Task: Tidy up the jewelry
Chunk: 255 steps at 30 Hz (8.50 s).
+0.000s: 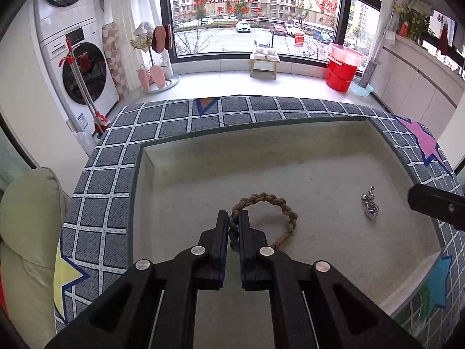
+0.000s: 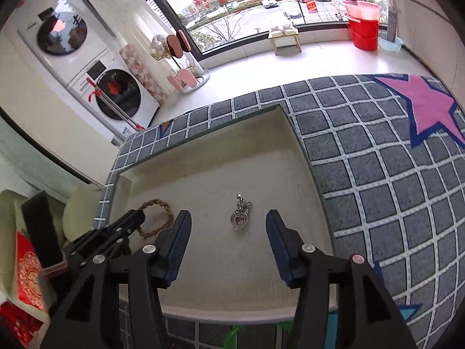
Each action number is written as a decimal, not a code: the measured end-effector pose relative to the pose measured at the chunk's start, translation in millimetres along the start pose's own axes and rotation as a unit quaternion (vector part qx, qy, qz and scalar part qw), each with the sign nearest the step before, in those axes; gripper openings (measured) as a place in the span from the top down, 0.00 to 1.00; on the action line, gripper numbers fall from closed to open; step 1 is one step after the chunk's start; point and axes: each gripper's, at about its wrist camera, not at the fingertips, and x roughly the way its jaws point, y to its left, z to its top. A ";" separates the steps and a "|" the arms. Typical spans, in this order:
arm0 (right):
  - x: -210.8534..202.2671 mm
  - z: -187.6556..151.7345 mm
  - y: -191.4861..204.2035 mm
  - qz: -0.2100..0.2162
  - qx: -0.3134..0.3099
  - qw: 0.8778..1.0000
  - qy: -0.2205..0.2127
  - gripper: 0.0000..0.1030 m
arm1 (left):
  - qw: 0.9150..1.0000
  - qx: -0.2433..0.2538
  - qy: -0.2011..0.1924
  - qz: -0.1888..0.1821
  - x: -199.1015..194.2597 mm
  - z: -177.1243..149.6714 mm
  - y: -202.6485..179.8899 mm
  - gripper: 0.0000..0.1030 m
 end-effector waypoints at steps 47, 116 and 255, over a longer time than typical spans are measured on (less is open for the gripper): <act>-146.9 -202.3 -45.8 -0.093 -0.001 0.996 0.008 0.00 | 0.998 0.041 0.014 -0.047 -141.7 -188.8 -30.8 0.00; -138.2 -241.5 14.1 0.005 -0.080 0.995 0.058 0.93 | 0.992 0.045 -0.004 -0.120 -155.7 -181.3 -29.8 0.77; 4.0 14.2 -1.7 0.042 0.005 0.999 0.003 0.36 | 0.999 0.018 -0.028 0.024 -14.0 18.6 0.1 0.77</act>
